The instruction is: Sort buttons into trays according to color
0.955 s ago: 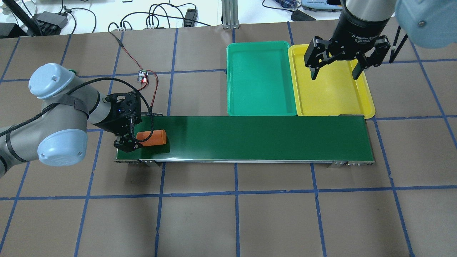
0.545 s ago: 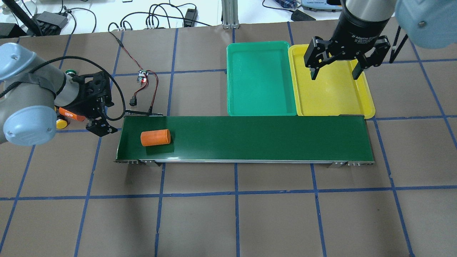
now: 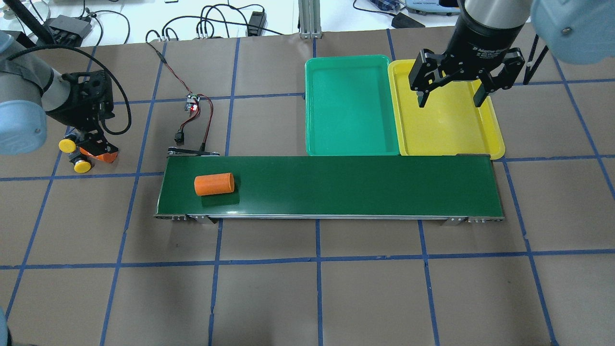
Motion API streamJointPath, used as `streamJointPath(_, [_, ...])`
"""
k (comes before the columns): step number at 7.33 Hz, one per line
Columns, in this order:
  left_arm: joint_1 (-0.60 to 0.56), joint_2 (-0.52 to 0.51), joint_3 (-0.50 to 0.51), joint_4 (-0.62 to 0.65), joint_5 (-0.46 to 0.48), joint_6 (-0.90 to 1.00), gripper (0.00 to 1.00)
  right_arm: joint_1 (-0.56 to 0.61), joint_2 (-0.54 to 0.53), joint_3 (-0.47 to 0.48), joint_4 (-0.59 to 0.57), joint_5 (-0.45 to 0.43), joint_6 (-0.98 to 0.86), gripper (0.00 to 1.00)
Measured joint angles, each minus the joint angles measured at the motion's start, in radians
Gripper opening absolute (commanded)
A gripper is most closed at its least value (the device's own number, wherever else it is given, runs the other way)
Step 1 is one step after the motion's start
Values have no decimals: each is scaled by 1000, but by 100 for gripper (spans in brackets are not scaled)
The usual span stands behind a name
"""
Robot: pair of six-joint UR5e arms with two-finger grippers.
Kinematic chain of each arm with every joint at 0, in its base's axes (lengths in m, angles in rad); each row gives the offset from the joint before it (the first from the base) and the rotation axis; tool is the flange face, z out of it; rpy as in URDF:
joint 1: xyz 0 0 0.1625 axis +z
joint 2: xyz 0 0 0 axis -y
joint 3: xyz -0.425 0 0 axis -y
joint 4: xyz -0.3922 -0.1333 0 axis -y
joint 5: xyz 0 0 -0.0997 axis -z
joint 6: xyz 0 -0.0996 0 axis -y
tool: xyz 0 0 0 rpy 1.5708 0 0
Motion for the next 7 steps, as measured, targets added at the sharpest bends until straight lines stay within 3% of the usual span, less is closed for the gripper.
streamJointPath(2, [66, -84, 21, 19, 1, 53, 100, 1, 3, 2, 0, -1, 0, 100])
streamJointPath(7, [74, -185, 45, 58, 1, 77, 100, -2, 11, -1, 10, 6, 8, 100])
